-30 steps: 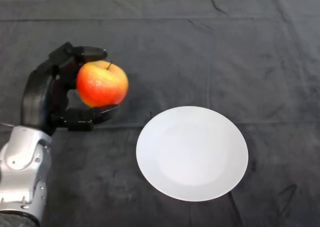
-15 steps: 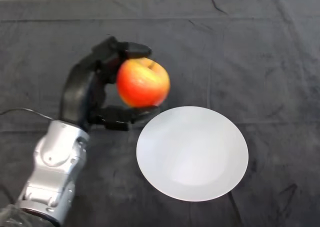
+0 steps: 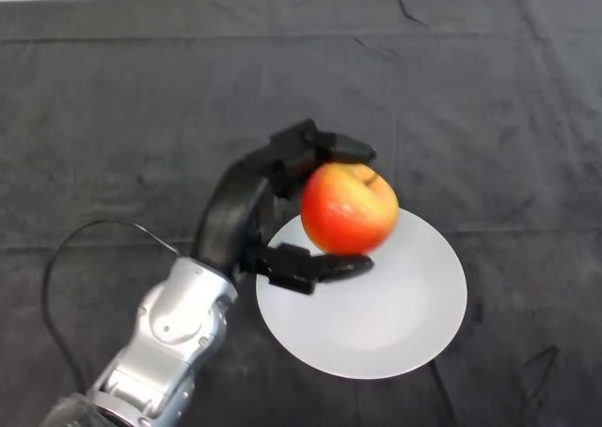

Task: Move the apple to the plate

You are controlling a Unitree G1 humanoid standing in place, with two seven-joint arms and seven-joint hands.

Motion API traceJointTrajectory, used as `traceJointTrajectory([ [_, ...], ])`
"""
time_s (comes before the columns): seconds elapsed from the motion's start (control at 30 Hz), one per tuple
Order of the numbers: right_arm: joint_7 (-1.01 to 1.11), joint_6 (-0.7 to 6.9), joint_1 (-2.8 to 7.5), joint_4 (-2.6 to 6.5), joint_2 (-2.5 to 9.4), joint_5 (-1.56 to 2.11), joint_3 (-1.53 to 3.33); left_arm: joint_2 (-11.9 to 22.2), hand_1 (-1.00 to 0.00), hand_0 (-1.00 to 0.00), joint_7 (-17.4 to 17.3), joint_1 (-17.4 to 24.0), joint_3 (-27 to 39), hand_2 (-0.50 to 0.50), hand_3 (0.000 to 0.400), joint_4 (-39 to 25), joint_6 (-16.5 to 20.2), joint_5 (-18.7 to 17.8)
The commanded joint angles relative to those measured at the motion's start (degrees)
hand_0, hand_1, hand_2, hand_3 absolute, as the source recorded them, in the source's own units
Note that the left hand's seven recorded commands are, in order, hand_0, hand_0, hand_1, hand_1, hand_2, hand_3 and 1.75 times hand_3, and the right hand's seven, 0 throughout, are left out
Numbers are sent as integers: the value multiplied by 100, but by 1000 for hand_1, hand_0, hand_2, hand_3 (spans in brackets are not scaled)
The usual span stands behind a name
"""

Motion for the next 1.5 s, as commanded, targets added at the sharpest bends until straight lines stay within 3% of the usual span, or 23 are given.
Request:
traceJointTrajectory([
  [0.03, -48, -26, -21, -144, -57, 111, -86, 72, -1000, -1000, 23, 94, -121, 0, 400, 354, -143, -42],
  [0.57, -43, -18, -30, -121, -68, 117, -88, 77, -1000, -1000, 127, -280, -823, 0, 400, 1259, -226, -35],
  [0.63, -42, -17, -31, -118, -70, 118, -88, 89, -941, -1000, 133, -309, -861, -29, 400, 1312, -240, -22],
  [0.67, -41, -17, -31, -116, -70, 118, -88, 96, -820, -859, 130, -328, -874, -20, 344, 1350, -256, -17],
  [0.7, -41, -17, -32, -115, -71, 118, -88, 102, -671, -639, 128, -342, -884, 16, 268, 1389, -275, -11],
  [0.73, -40, -17, -32, -114, -72, 118, -88, 107, -565, -451, 129, -353, -891, 57, 226, 1422, -293, -3],
  [0.77, -40, -16, -33, -112, -72, 118, -88, 112, -404, -125, 132, -366, -899, 139, 162, 1458, -312, 5],
  [0.8, -39, -16, -34, -111, -73, 118, -88, 116, -322, 0, 136, -379, -904, 161, 129, 1490, -326, 14],
  [0.87, -38, -16, -35, -108, -74, 118, -88, 118, -188, 0, 159, -399, -916, 94, 75, 1536, -345, 37],
  [0.9, -38, -16, -35, -107, -75, 118, -88, 117, 0, 0, 175, -408, -923, 0, 0, 1556, -353, 50],
  [1.13, -35, -15, -38, -99, -78, 119, -87, 197, 0, 0, 158, -453, -874, 0, 0, 1638, -406, 43],
  [1.5, -31, -16, -41, -91, -82, 118, -85, 817, 0, 0, -344, -367, -86, 0, 0, 1681, -725, -332],
])
